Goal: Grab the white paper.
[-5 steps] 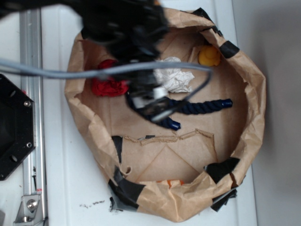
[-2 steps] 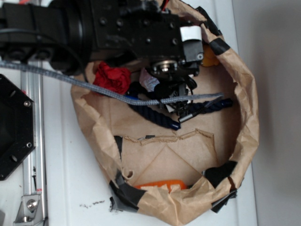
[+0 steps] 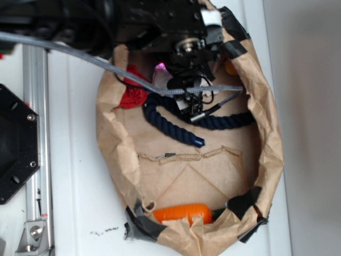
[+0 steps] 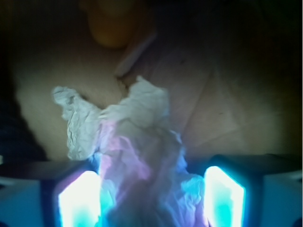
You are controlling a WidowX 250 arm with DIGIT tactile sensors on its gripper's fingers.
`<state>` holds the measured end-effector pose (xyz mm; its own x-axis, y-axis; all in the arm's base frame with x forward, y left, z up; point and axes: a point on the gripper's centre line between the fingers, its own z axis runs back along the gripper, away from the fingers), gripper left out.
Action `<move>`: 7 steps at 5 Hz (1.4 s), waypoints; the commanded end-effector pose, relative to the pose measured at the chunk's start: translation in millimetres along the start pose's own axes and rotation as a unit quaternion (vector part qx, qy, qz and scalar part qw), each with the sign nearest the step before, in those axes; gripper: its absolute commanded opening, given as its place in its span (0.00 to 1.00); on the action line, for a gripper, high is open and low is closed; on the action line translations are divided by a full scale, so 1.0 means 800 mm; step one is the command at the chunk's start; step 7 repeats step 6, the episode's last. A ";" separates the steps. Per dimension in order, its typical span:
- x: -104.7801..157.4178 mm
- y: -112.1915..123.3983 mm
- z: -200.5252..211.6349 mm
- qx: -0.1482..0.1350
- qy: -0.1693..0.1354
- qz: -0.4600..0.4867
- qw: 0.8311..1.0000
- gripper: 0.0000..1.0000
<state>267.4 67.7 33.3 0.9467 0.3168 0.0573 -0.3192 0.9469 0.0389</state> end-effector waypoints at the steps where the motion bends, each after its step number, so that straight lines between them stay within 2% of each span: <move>1: 0.021 0.002 0.043 -0.021 -0.027 0.001 0.999 0.00; 2: 0.021 -0.028 0.108 -0.069 -0.051 -0.024 0.996 0.00; 3: 0.020 -0.059 0.164 -0.100 -0.056 -0.049 0.992 0.00; 4: 0.023 -0.076 0.175 -0.116 -0.047 -0.062 0.990 0.00; 7: 0.012 -0.084 0.164 -0.114 -0.038 -0.089 0.989 0.00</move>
